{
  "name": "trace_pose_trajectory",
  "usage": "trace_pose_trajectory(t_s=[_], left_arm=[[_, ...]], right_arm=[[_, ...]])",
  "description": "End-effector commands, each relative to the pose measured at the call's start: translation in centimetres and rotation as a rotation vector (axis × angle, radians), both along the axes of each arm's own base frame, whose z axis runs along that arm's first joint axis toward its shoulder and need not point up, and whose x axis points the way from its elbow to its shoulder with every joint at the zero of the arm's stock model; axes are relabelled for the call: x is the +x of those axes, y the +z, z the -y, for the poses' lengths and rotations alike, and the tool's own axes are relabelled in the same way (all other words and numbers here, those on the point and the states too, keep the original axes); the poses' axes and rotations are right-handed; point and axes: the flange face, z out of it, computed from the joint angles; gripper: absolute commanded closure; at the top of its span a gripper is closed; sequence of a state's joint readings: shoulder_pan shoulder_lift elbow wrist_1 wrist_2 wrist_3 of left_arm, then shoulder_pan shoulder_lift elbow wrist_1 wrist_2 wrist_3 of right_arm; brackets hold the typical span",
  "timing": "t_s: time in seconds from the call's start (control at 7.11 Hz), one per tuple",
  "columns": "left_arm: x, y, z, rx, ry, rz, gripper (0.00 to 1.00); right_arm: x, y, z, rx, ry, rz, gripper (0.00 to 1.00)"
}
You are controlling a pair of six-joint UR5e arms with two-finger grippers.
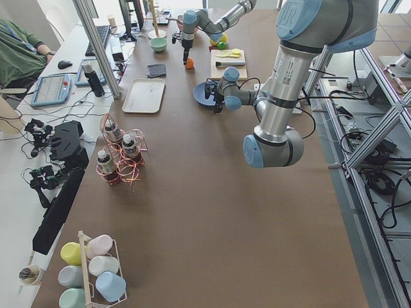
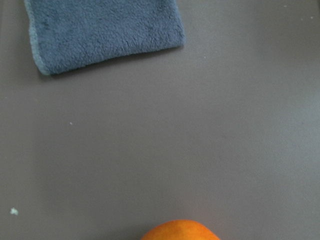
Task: Pick orange to plate
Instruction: 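Lower the right gripper onto the orange and close it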
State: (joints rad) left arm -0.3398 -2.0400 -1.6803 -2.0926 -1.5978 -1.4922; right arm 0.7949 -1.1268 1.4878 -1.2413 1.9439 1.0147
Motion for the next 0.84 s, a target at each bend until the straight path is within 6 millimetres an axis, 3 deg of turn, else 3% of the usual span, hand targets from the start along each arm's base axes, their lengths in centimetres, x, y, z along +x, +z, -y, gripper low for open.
trace_pose_trajectory(t_s=[0.0, 0.14, 0.28, 0.42, 0.56, 0.7], left_arm=[[0.0, -0.2, -0.1, 0.003, 0.001, -0.003, 0.02], [0.0, -0.2, 0.0, 0.006, -0.001, -0.004, 0.02], [-0.2, -0.2, 0.1, 0.005, -0.003, -0.004, 0.02], [-0.2, -0.2, 0.1, 0.006, -0.003, -0.006, 0.02], [-0.5, -0.8, 0.1, 0.01, -0.003, -0.019, 0.02], [-1.4, -1.3, 1.2, 0.007, -0.01, -0.029, 0.02]], right_arm=[[-0.8, 1.5, -0.5, -0.013, -0.004, -0.005, 0.0], [-0.7, 1.2, -0.5, -0.013, -0.001, 0.0, 0.3], [-0.4, 0.6, -0.6, -0.011, -0.004, 0.009, 0.98], [-0.1, -0.1, -0.6, -0.015, -0.01, 0.025, 1.0], [1.5, -1.4, -0.1, -0.011, 0.006, 0.046, 1.0], [2.4, -3.8, 0.0, -0.055, 0.001, 0.037, 1.0]])
